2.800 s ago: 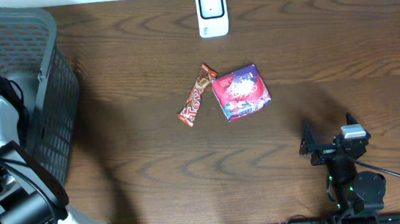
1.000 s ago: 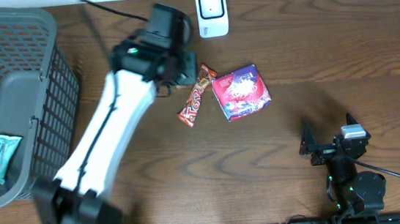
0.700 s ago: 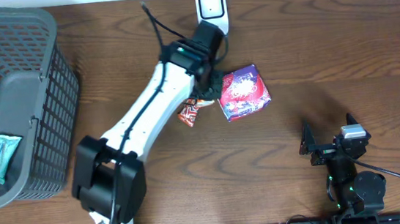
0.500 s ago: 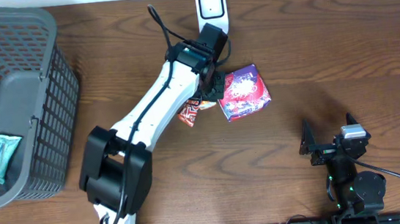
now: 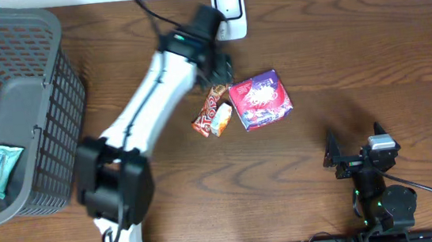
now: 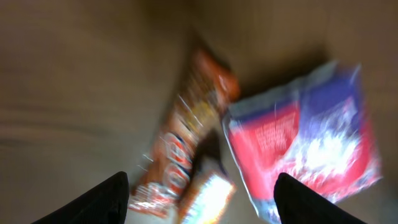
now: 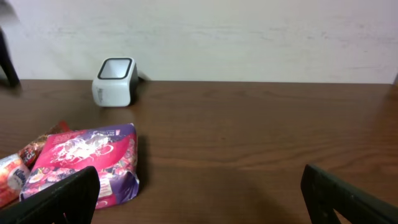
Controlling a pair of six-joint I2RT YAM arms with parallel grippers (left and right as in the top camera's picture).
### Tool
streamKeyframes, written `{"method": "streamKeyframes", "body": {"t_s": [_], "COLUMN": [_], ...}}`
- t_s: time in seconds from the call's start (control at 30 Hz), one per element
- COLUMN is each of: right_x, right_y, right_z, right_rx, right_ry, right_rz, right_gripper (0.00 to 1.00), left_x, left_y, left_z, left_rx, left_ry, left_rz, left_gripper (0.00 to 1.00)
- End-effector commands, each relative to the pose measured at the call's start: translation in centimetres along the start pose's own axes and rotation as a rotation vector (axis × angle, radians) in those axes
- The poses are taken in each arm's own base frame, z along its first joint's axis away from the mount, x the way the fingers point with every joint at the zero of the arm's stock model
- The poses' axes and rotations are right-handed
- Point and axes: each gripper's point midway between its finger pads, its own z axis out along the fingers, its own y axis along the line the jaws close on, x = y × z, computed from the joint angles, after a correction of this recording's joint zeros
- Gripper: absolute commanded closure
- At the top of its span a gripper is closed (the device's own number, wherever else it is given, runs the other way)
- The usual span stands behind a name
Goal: Scan the item barcode
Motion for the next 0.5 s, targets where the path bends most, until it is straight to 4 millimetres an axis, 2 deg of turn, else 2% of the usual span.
{"method": "streamKeyframes", "body": {"t_s": [0.0, 0.07, 0.1, 0.13, 0.17, 0.2, 0.23, 0.3, 0.33, 0.37, 0.43, 0.47], "right_x": [0.0, 0.0, 0.0, 0.0, 0.0, 0.0, 0.0, 0.0, 0.0, 0.0, 0.0, 0.0], "right_y": [0.3, 0.2, 0.3, 0.3, 0.3, 0.2, 0.3, 0.3, 0.3, 0.3, 0.2, 0.3], "right_z": [0.0, 0.0, 0.0, 0.0, 0.0, 0.0, 0.0, 0.0, 0.0, 0.0, 0.0, 0.0], "right_rx": [-0.011, -0.011, -0.011, -0.011, -0.011, -0.011, -0.011, -0.011, -0.011, -0.011, -0.011, -0.011], "right_ry": [-0.001, -0.001, -0.001, 0.000, 0.000, 0.000, -0.001, 0.000, 0.000, 0.000, -0.001, -0.001], "right_rz": [-0.011, -0.011, -0.011, -0.011, -0.011, -0.011, -0.011, -0.011, -0.011, -0.011, -0.011, -0.011], "right_gripper": [0.01, 0.01, 0.01, 0.01, 0.01, 0.01, 0.01, 0.01, 0.01, 0.01, 0.01, 0.01], "left_x": [-6.5, -8.0, -8.4, -8.3, -7.9, -7.5, -6.3, -4.1, -3.3, -1.5, 0.9, 3.0], "left_y": [5.9, 11.3, 15.3, 19.7, 22.5, 24.5, 28.8, 33.1, 34.4, 36.7, 39.4, 41.1], "left_z": [-10.4, -14.7, -17.4, -20.0, -21.5, -22.5, -23.9, -24.5, -24.6, -24.3, -23.6, -22.8], "left_rx": [-0.064, -0.159, -0.242, -0.333, -0.382, -0.412, -0.473, -0.538, -0.558, -0.592, -0.630, -0.655], "left_ry": [-0.296, -0.412, -0.478, -0.533, -0.558, -0.572, -0.575, -0.541, -0.527, -0.488, -0.424, -0.370], "left_rz": [-0.115, -0.211, -0.283, -0.366, -0.421, -0.461, -0.549, -0.641, -0.671, -0.726, -0.791, -0.840], "left_gripper": [0.25, 0.25, 0.25, 0.25, 0.25, 0.25, 0.25, 0.25, 0.24, 0.22, 0.18, 0.15]}}
